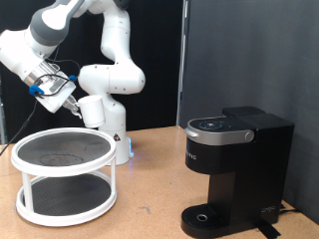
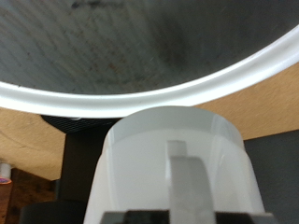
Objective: Make a cup of coffee with the keurig machine
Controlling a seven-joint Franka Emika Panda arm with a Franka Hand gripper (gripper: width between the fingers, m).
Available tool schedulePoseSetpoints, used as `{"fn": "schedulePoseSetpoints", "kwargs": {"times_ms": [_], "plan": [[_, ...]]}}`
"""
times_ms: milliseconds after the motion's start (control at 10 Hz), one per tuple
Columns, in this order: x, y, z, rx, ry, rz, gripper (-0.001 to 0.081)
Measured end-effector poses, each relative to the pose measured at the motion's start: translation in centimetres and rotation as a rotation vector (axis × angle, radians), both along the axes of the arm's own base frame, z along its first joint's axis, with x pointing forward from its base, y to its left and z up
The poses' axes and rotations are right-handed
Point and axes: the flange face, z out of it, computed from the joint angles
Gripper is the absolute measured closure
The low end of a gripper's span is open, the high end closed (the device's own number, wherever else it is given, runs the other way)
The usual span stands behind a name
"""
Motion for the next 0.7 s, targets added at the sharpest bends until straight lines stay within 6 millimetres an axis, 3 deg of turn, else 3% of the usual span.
{"fn": "schedulePoseSetpoints", "kwargs": {"times_ms": [300,700], "plan": [[3.0,3.0,-0.8,-0.006,-0.048,-0.114,0.0805],[7.7,7.1,-0.1,-0.035,-0.079,-0.182,0.0805]]}}
